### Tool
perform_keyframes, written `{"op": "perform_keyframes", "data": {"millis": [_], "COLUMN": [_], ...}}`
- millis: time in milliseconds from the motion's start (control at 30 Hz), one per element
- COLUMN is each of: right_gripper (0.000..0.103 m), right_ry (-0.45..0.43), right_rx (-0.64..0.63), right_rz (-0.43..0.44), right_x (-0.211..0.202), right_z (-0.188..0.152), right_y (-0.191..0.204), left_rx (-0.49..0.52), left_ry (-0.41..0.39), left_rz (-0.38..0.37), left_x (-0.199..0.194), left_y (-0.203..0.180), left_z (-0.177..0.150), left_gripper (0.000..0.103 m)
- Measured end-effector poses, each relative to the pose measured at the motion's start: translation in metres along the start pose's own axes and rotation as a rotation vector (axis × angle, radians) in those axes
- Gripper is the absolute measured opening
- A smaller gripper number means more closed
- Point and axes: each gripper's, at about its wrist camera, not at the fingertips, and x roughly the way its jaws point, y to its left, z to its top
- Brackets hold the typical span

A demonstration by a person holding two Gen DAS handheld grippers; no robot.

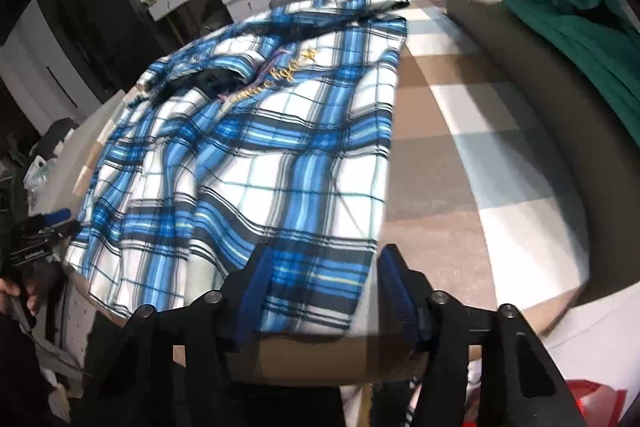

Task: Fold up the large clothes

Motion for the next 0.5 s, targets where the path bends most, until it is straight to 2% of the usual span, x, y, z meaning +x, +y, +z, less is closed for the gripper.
{"op": "perform_keyframes", "data": {"millis": [33, 67, 100, 167, 267, 300, 333, 367, 433, 500], "right_gripper": [0.048, 0.035, 0.02, 0.015, 0.014, 0.014, 0.014, 0.017, 0.017, 0.017], "right_ry": [0.006, 0.008, 0.028, 0.032, -0.015, -0.031, -0.046, -0.05, -0.016, 0.015], "right_rx": [0.016, 0.036, 0.072, 0.167, 0.311, 0.333, 0.346, 0.346, 0.316, 0.294], "right_rz": [0.022, 0.064, 0.151, 0.275, 0.487, 0.526, 0.545, 0.529, 0.48, 0.417], "right_x": [0.003, 0.004, 0.007, 0.011, 0.007, 0.005, 0.003, 0.002, 0.007, 0.013], "right_z": [0.002, 0.004, 0.007, 0.011, 0.014, 0.015, 0.015, 0.016, 0.016, 0.013], "right_y": [0.0, 0.0, -0.003, -0.014, -0.033, -0.036, -0.038, -0.038, -0.034, -0.03], "left_rx": [-0.013, -0.032, -0.064, -0.121, -0.191, -0.213, -0.237, -0.271, -0.352, -0.411], "left_ry": [0.021, 0.034, 0.051, 0.074, 0.069, 0.074, 0.077, 0.077, 0.085, 0.087], "left_rz": [-0.017, -0.042, -0.085, -0.17, -0.339, -0.4, -0.444, -0.48, -0.6, -0.654], "left_x": [0.003, 0.005, 0.008, 0.012, 0.012, 0.013, 0.015, 0.017, 0.023, 0.025], "left_y": [0.004, 0.007, 0.011, 0.017, 0.024, 0.026, 0.029, 0.032, 0.041, 0.045], "left_z": [0.0, 0.001, 0.001, 0.002, 0.005, 0.006, 0.007, 0.008, 0.01, 0.009], "left_gripper": [0.065, 0.065, 0.064, 0.067, 0.069, 0.07, 0.07, 0.07, 0.07, 0.07]}}
